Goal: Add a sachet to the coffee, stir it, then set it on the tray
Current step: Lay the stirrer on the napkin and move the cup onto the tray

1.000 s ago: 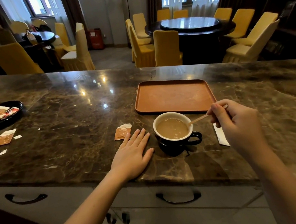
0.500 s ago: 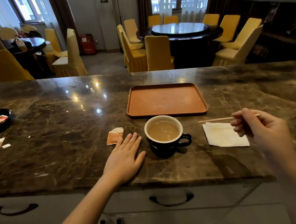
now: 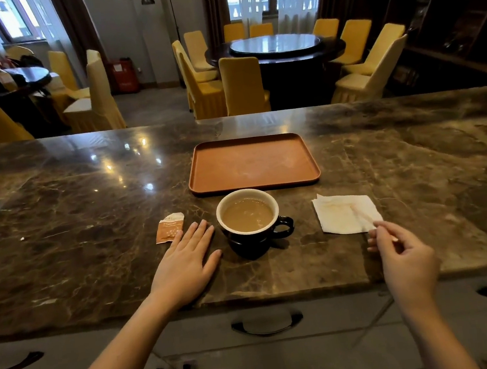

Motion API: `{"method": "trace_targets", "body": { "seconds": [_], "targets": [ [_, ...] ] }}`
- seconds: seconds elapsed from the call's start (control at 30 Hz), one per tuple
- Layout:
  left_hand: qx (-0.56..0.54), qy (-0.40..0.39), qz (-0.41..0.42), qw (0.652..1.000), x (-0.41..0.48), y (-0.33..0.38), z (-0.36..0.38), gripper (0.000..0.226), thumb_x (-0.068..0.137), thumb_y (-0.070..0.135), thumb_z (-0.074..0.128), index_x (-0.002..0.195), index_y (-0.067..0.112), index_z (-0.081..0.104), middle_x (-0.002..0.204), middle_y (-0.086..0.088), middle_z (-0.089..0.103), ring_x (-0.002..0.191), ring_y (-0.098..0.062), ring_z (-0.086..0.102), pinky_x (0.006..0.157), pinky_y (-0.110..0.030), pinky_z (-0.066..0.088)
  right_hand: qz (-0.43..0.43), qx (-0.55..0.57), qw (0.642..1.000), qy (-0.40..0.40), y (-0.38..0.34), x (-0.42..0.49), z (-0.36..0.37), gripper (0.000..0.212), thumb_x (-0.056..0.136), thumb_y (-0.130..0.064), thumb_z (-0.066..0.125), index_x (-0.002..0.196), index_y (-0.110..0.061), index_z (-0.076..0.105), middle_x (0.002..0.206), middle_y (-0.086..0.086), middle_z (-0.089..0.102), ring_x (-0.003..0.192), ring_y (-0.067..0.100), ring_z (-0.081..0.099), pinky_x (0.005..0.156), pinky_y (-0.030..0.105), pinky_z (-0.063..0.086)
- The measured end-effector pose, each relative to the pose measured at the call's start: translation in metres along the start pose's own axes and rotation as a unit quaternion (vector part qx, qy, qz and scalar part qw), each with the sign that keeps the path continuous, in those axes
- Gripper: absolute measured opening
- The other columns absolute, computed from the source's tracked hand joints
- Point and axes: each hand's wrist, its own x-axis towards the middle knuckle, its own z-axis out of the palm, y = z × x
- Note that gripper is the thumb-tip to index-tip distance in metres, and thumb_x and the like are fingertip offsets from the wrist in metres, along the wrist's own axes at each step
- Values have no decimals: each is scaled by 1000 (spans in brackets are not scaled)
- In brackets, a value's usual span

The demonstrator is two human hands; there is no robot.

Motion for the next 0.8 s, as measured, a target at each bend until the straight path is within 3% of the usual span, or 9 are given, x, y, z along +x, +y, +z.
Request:
{"method": "trace_targets", "body": {
  "seconds": [0.1,0.2,0.37,0.63,0.8],
  "targets": [
    [1,5,5,1000,0,0,1,62,92,55,17,144,26,3,156,6,1,134,-1,-12,113,-27,-9,-24,-55,998,-11,7,-6,0,23,86,-10,57,106,-6,65,95,14,71,83,24,65,66,13,47],
    [4,4,2,1000,0,-1,2,59,94,50,21,145,26,4,156,6,1,134,0,-12,113,-28,-9,-54,-125,990,-48,1,-7,-3,20,87,-8,56,105,-4,64,94,15,70,80,19,59,67,27,43],
    [5,7,4,1000,1,-3,3,76,77,65,1,144,28,2,148,12,-7,134,-1,-13,113,-28,-9,-22,-235,967,-91,-10,8,-4,22,88,-14,54,107,-4,54,84,15,66,65,23,47,48,28,33],
    [5,13,2,1000,2,-3,4,79,73,65,-3,143,29,1,146,14,-8,135,-1,-12,113,-28,-7,-64,-433,888,-141,-21,20,-3,21,90,-27,50,86,-8,59,75,7,62,60,20,46,50,29,32],
    [8,12,3,1000,2,-3,4,80,73,65,-3,144,28,1,152,10,-3,135,-1,-12,114,-28,-8,-62,-415,894,-154,-19,22,0,18,89,-23,52,84,-7,59,71,2,51,62,18,45,46,27,25]
  ]
}}
